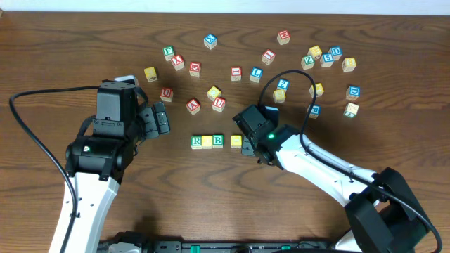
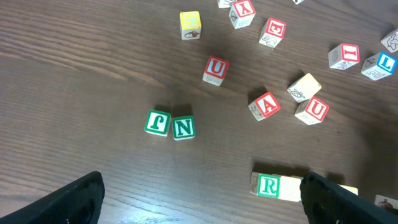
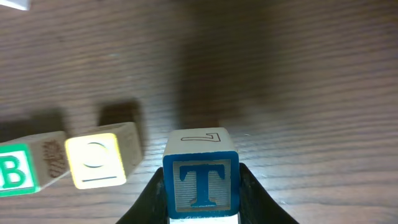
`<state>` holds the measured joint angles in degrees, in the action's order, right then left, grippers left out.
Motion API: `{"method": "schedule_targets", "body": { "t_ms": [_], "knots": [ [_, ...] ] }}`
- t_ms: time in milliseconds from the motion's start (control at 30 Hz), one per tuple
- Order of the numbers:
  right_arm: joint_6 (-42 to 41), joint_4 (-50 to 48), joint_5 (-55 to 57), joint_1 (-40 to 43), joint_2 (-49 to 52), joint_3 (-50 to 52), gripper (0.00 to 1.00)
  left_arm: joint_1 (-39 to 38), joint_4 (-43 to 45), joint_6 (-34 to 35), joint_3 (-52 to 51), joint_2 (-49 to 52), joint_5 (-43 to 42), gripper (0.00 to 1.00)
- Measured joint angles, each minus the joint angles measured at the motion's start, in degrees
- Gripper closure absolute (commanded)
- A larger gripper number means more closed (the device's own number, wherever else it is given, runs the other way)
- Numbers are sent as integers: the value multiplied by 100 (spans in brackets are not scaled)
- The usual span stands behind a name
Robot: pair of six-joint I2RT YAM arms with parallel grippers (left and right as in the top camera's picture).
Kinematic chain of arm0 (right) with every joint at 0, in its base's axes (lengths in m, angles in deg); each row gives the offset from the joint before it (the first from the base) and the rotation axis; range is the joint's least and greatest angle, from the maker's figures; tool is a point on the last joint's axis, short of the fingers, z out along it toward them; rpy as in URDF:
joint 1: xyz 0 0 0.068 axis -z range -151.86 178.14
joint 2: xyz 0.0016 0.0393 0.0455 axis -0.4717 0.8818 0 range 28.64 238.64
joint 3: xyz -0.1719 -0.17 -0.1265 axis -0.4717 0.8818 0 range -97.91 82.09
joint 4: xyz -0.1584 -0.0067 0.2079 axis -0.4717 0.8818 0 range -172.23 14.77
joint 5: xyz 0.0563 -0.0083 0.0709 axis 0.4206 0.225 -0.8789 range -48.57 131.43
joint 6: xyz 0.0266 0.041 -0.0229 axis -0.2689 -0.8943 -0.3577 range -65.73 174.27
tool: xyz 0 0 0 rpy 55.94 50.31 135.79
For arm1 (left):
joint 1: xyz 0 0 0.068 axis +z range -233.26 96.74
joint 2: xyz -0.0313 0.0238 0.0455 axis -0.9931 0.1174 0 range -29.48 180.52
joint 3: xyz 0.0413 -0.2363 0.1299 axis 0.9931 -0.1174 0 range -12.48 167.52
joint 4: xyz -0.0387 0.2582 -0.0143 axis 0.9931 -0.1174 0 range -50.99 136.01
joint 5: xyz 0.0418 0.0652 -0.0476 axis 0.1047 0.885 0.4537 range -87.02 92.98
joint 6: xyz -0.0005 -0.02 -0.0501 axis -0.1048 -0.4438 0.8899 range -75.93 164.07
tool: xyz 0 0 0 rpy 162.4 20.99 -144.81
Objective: Spell out ROBOT
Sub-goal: 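Carry the blue T block to the right end of the row, then lower the T block beside the O block and hold it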
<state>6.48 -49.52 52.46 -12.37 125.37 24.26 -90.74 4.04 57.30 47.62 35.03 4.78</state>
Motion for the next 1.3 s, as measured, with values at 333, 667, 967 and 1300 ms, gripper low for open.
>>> {"method": "schedule_targets", "body": {
  "t_ms": [333, 667, 967, 1300],
  "knots": [
    [0, -114, 4, -131, 136, 13, 95, 0, 2, 0, 0, 0, 0, 2],
    [7, -321, 9, -131, 400, 24, 93, 0, 0, 0, 0, 0, 0, 2],
    [87, -433, 42, -131, 402, 24, 91, 0, 0, 0, 0, 0, 0, 2],
    [245, -505, 57, -131, 415, 24, 88, 0, 0, 0, 0, 0, 0, 2]
  ]
}}
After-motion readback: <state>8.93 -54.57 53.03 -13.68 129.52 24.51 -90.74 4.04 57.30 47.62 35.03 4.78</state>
